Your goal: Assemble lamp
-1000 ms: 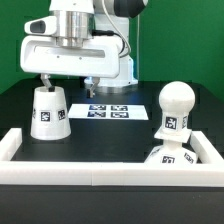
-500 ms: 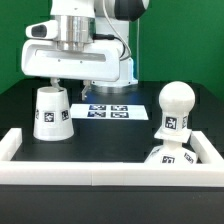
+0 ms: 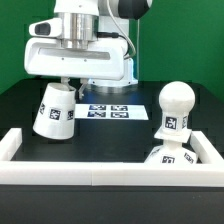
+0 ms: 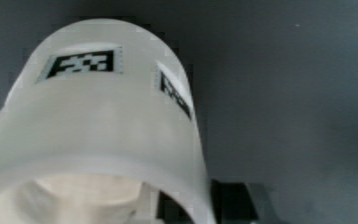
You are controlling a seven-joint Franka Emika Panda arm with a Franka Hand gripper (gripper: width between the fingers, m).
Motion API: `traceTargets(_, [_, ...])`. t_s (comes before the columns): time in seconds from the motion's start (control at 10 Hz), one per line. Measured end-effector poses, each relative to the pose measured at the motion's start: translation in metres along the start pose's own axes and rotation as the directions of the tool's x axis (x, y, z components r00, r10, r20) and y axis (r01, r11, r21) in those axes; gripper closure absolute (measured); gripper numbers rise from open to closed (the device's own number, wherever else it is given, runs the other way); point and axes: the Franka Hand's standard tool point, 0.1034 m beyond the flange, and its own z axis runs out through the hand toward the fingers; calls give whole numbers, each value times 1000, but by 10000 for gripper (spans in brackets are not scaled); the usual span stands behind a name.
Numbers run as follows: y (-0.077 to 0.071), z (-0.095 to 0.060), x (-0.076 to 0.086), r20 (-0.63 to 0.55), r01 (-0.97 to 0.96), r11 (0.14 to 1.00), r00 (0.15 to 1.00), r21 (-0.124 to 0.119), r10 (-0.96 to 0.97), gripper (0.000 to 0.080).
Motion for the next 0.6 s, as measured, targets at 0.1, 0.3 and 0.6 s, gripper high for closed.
traceTargets(0.1, [-12, -6, 4, 10, 2, 1000, 1000, 14, -3, 755])
traceTargets(0.3, [-41, -21, 8, 24, -18, 999, 1000, 43, 17, 755])
traceTargets(0.6, [-87, -66, 40, -17, -13, 994, 1000, 106, 15, 755])
